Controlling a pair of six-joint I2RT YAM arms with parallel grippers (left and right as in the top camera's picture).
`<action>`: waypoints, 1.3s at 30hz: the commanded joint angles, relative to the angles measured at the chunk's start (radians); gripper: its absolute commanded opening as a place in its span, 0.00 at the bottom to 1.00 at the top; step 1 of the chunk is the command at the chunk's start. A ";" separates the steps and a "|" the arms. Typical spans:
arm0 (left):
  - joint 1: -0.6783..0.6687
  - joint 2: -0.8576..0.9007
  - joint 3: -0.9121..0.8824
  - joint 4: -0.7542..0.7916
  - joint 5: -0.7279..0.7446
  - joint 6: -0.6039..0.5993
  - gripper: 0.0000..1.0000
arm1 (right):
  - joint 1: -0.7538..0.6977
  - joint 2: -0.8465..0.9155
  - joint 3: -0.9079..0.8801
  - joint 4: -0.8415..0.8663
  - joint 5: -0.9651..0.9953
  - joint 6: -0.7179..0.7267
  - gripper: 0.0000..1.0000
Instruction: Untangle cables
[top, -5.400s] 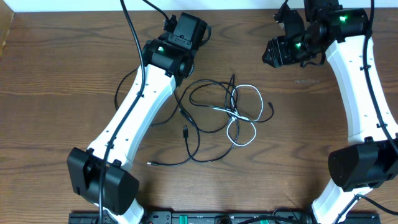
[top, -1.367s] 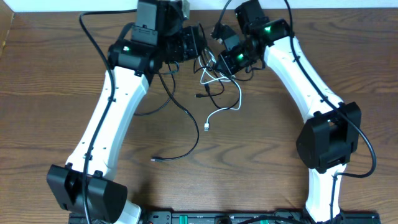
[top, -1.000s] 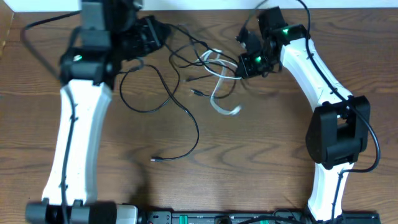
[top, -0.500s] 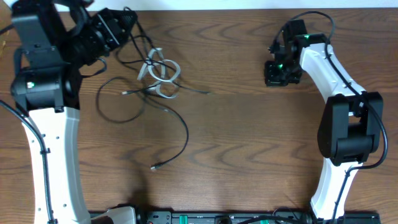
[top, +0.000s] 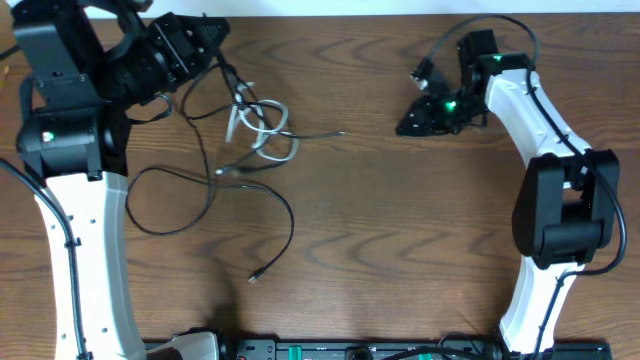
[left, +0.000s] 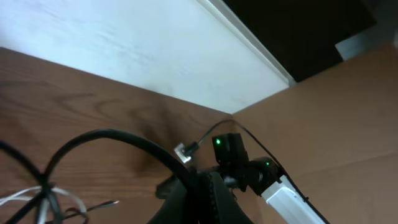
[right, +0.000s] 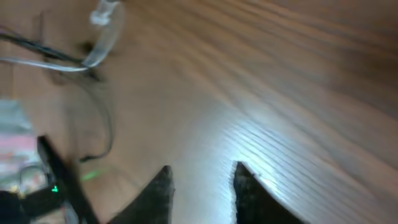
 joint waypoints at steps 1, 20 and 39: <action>-0.034 0.009 0.011 0.011 -0.023 -0.021 0.07 | 0.058 -0.134 0.053 0.016 -0.108 -0.067 0.47; -0.156 0.152 0.010 0.004 -0.056 -0.099 0.07 | 0.178 -0.230 0.053 0.078 -0.010 0.051 0.73; -0.258 0.152 0.010 0.008 -0.017 0.124 0.07 | 0.288 -0.202 0.051 0.283 0.107 0.502 0.57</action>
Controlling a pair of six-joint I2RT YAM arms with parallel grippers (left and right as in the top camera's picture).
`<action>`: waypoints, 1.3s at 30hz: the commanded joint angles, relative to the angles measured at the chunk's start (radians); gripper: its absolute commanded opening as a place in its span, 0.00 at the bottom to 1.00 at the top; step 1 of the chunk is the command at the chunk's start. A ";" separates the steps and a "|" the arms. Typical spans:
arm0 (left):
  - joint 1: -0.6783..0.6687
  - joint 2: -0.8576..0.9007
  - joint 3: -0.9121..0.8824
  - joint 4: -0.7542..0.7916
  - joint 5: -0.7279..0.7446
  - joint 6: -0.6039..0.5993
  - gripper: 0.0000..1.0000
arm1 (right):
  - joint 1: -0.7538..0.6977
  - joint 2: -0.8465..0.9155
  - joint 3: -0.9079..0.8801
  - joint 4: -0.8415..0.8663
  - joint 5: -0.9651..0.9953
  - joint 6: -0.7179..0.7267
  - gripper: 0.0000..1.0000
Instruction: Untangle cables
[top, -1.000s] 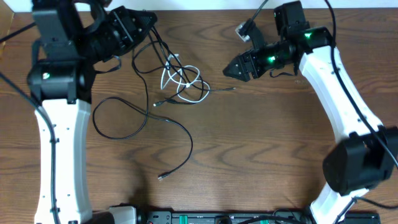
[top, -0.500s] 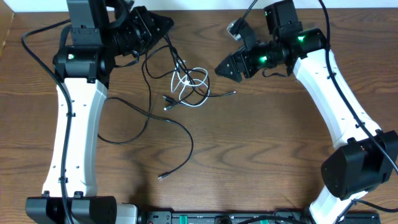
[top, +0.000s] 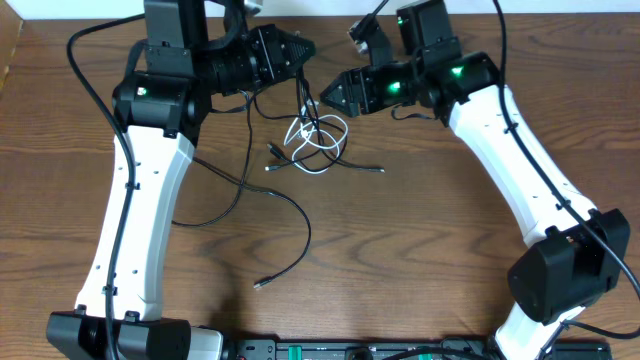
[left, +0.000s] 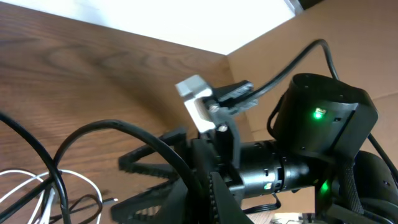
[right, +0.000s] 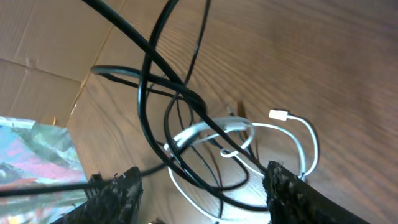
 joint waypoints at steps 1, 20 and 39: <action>0.000 -0.003 0.010 0.009 0.019 0.040 0.07 | 0.016 0.032 0.000 -0.002 0.063 0.113 0.56; -0.002 -0.003 0.010 0.008 0.020 0.040 0.07 | 0.095 0.103 0.000 0.150 0.066 0.288 0.48; 0.041 -0.003 0.010 0.007 0.039 0.025 0.07 | 0.066 0.200 0.000 0.027 0.267 0.301 0.01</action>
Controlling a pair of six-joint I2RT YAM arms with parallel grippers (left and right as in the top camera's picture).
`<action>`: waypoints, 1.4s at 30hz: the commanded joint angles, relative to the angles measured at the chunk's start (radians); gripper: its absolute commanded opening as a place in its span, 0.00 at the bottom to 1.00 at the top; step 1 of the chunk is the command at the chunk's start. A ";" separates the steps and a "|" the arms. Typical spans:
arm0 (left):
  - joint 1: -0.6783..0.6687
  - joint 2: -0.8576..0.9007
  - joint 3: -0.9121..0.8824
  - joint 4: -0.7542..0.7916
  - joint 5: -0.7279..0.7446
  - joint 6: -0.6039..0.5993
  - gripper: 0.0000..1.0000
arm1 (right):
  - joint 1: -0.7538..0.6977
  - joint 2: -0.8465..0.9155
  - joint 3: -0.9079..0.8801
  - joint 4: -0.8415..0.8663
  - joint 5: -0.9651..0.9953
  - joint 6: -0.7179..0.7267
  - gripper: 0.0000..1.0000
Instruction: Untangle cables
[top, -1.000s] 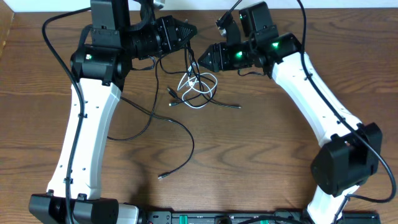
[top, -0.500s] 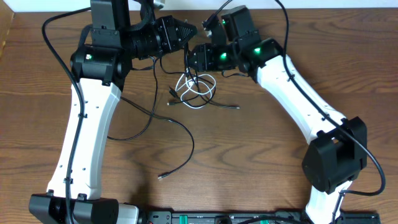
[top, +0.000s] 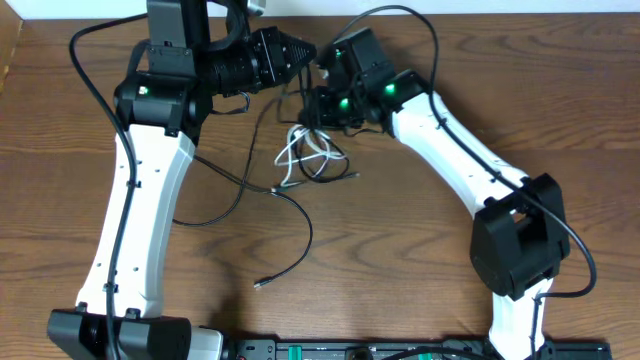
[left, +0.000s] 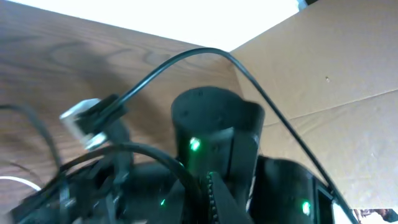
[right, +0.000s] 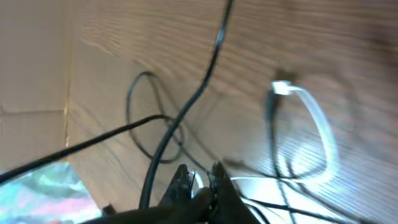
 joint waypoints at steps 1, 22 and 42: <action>0.057 -0.008 0.011 0.033 0.043 -0.015 0.07 | -0.067 0.019 -0.002 -0.092 0.161 -0.026 0.01; 0.325 -0.008 0.006 0.164 0.298 -0.099 0.07 | -0.365 0.018 -0.240 -0.149 0.111 -0.378 0.05; -0.115 0.019 -0.140 -0.167 -0.340 0.129 0.08 | -0.368 -0.018 -0.120 -0.322 0.068 -0.341 0.39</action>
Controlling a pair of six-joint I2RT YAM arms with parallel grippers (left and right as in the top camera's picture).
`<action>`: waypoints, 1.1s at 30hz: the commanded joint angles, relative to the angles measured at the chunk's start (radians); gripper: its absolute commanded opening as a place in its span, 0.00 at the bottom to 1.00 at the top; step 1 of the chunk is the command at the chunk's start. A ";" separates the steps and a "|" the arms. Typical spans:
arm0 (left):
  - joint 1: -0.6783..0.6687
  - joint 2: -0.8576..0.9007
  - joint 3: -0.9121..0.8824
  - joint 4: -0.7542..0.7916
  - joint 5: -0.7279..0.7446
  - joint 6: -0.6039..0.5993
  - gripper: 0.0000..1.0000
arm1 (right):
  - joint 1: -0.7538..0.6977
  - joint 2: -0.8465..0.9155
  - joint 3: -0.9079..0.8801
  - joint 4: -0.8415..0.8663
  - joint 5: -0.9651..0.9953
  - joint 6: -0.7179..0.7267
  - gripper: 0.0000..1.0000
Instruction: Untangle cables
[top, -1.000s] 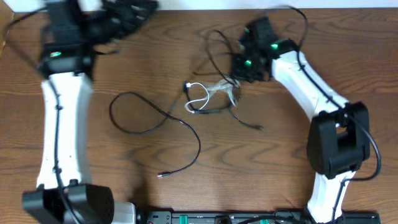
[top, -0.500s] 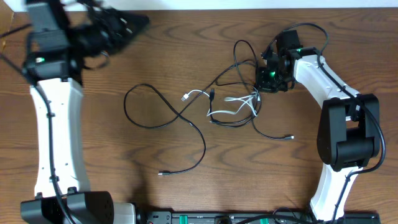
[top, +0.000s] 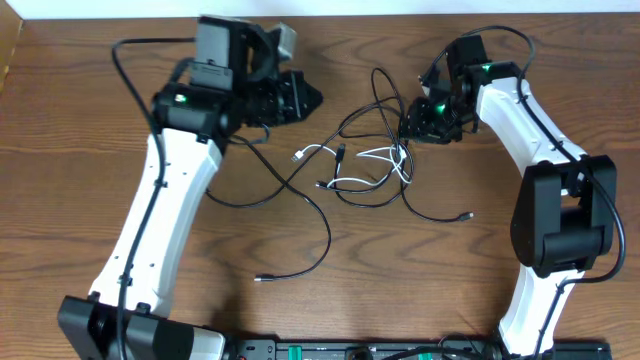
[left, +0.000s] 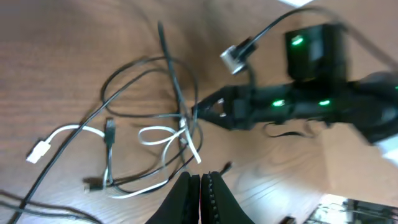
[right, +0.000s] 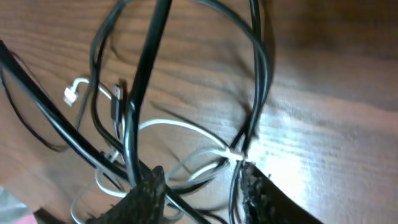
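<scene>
A tangle of black cables (top: 352, 125) and a white cable (top: 378, 156) lies on the wooden table (top: 420, 280) at centre back. My right gripper (top: 408, 128) is low at the tangle's right side. In its wrist view the right gripper (right: 199, 180) is open, and its fingers (right: 148, 190) straddle the white cable (right: 180, 127) and black strands. My left gripper (top: 312, 100) hangs left of the tangle. The left wrist view shows the left gripper (left: 200, 182) shut and empty above the white cable (left: 155, 134).
One long black cable trails toward the front and ends in a plug (top: 259, 279). Another black plug (top: 466, 215) lies right of the tangle. A white USB plug (top: 300, 157) points left. Black equipment (top: 350, 350) lines the table's front edge.
The left gripper, which was shut on a black cable, holds nothing now. The right gripper has moved right and is open, and the tangle lies further right and more spread out.
At first the left gripper held a black cable at the back left, with the right gripper open far to the right. Both then met over the tangle at top centre, where the right gripper closed in. Now the tangle lies right of centre and the left gripper is empty.
</scene>
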 joint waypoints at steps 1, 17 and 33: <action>-0.008 0.027 -0.026 -0.002 -0.100 0.021 0.08 | -0.002 -0.040 0.021 -0.034 0.039 -0.040 0.39; 0.060 0.053 -0.026 0.016 -0.197 0.016 0.17 | 0.148 -0.180 0.047 -0.105 0.142 -0.056 0.60; 0.106 0.053 -0.026 0.001 -0.193 -0.021 0.17 | 0.227 -0.078 0.045 -0.137 0.254 0.019 0.54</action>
